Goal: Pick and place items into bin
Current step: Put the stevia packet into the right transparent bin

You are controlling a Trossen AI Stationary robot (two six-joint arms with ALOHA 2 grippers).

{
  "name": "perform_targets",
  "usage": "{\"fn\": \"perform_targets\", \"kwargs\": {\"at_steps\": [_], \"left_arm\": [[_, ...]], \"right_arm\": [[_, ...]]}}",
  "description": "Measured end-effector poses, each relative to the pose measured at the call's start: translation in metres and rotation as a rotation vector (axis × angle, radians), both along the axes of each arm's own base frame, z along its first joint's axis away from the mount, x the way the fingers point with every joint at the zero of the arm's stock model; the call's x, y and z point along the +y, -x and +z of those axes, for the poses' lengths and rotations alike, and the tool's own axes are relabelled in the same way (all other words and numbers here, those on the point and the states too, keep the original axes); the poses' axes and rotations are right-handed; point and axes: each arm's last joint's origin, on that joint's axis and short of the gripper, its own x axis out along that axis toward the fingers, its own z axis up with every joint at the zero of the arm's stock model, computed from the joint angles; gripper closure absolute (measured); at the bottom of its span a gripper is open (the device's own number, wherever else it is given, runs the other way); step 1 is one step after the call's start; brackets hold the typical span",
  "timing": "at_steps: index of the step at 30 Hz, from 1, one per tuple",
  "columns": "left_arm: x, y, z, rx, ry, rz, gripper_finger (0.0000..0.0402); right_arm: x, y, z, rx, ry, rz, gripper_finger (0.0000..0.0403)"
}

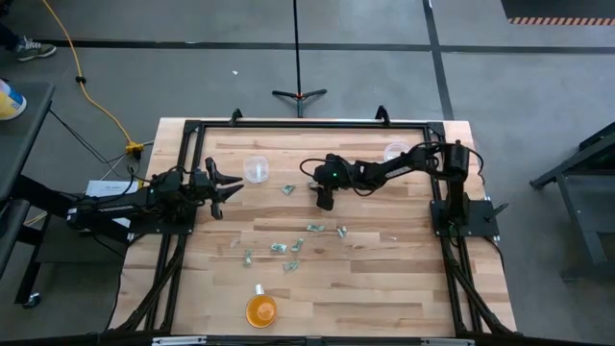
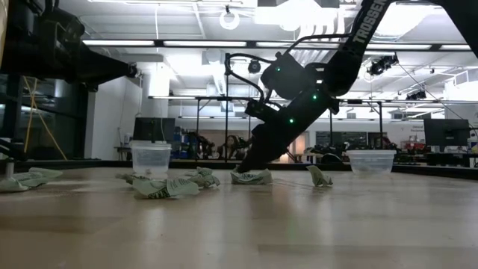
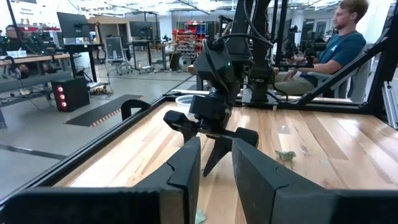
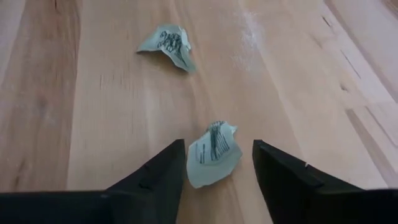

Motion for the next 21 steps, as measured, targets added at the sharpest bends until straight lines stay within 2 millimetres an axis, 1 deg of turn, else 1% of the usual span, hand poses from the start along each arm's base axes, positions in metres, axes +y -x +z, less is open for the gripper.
{"fn": "perform_targets", "kwargs": {"at_steps": [8, 13, 15, 19, 21], "left_arm": [[0.0, 0.0, 0.0, 0.005, 0.001, 0.0, 0.0273], [0.0, 0.0, -0.001, 0.005, 0.001, 0.0, 0.0273], [0.0, 0.0, 0.0, 0.005, 0.001, 0.0, 0.0273], [0.0, 0.0, 0.0, 0.005, 0.001, 0.0, 0.0273], [0.0, 0.0, 0.0, 0.005, 0.001, 0.0, 0.0273]], "right_arm": [[0.001, 0.0, 0.0, -0.004, -0.014, 0.016, 0.0306], [-0.001, -0.003, 0.005, -0.072, -0.038, -0.019, 0.0371], [-0.004, -0.003, 0.011, -0.097, -0.034, -0.054, 0.0394], [-0.013, 0.005, 0.033, -0.114, -0.013, -0.108, 0.0394], [-0.017, 0.012, 0.047, -0.106, -0.015, -0.099, 0.04]]}}
